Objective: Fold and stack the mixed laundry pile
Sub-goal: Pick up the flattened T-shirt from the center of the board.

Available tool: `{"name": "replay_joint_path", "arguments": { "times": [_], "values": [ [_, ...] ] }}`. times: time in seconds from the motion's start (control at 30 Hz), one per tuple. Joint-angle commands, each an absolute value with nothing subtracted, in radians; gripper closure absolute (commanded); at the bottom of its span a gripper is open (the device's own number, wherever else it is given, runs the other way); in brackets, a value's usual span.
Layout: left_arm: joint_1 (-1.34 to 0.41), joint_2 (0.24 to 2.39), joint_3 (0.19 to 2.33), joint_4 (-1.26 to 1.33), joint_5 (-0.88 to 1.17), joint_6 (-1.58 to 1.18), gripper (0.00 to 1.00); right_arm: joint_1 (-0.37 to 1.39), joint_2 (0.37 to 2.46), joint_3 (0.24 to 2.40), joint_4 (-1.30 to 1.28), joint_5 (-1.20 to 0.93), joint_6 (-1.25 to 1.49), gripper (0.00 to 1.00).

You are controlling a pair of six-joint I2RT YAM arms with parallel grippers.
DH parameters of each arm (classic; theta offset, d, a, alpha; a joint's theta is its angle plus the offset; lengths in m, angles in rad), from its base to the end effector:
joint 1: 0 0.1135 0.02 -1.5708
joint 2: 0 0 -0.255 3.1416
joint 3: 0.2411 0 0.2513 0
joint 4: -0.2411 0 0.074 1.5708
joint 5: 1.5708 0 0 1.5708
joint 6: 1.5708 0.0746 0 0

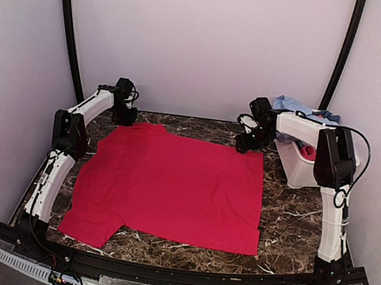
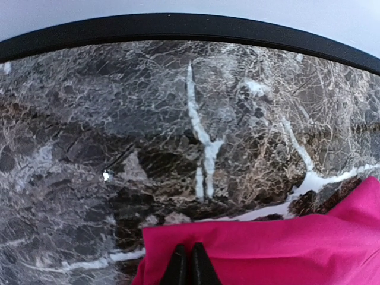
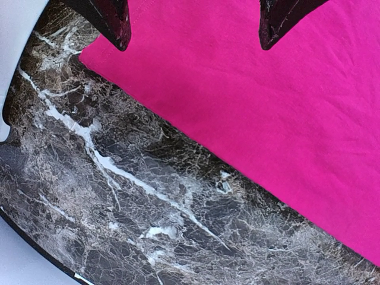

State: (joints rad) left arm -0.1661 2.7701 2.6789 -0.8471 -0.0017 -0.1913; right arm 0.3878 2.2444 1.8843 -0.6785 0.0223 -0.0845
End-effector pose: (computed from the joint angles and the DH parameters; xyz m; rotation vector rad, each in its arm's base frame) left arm 0.5858 -0.0981 0.1237 -0.0324 2.5149 -0.1442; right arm 0.4672 0.1890 0.1549 -0.6032 2.5405 0.0787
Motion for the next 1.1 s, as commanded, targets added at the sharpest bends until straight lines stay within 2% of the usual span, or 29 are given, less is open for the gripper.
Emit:
{"name": "replay_joint_path", "arguments": {
  "times": [0.0,0.23,0.27,0.3,0.37,0.43,0.47,0.5,0.53,0.57,0.63,0.8,1.07],
  "values": [
    [-0.105,2.753,2.631,-0.913,-0.011,-0.274,1.0,0.383,2.21,1.877,-0.659,0.02,-0.116,0.29],
    [-0.026,2.702,2.593,-0.866,0.051,-0.268,0.99,0.379,2.239,1.896,-0.665,0.005,-0.124,0.29],
    [-0.029,2.685,2.573,-0.841,0.065,-0.252,0.92,0.378,2.238,1.894,-0.664,0.005,-0.122,0.29],
    [-0.038,2.666,2.56,-0.813,0.06,-0.244,0.89,0.378,2.238,1.894,-0.662,0.005,-0.121,0.29],
    [-0.056,2.647,2.528,-0.786,0.023,-0.217,0.97,0.377,2.237,1.896,-0.664,0.005,-0.122,0.29],
    [-0.06,2.645,2.526,-0.783,-0.018,-0.217,1.0,0.376,2.235,1.895,-0.666,-0.008,-0.127,0.29],
    [-0.059,2.645,2.527,-0.781,-0.02,-0.215,0.98,0.377,2.236,1.896,-0.665,-0.02,-0.131,0.29],
    [-0.059,2.643,2.528,-0.775,-0.019,-0.209,0.81,0.376,2.236,1.898,-0.663,-0.025,-0.136,0.29],
    [-0.059,2.643,2.528,-0.773,-0.018,-0.206,0.71,0.375,2.24,1.903,-0.664,-0.031,-0.139,0.29],
    [-0.059,2.639,2.527,-0.77,-0.021,-0.201,0.54,0.376,2.247,1.91,-0.665,-0.032,-0.139,0.29],
    [-0.059,2.634,2.527,-0.764,-0.021,-0.198,0.42,0.374,2.267,1.937,-0.672,-0.027,-0.14,0.3],
    [-0.06,2.627,2.529,-0.753,-0.004,-0.196,0.32,0.375,2.349,2.037,-0.714,0.009,-0.139,0.3],
    [-0.069,2.613,2.517,-0.736,-0.009,-0.187,0.28,0.374,2.493,2.202,-0.732,0.15,-0.078,0.33]
  ]
}}
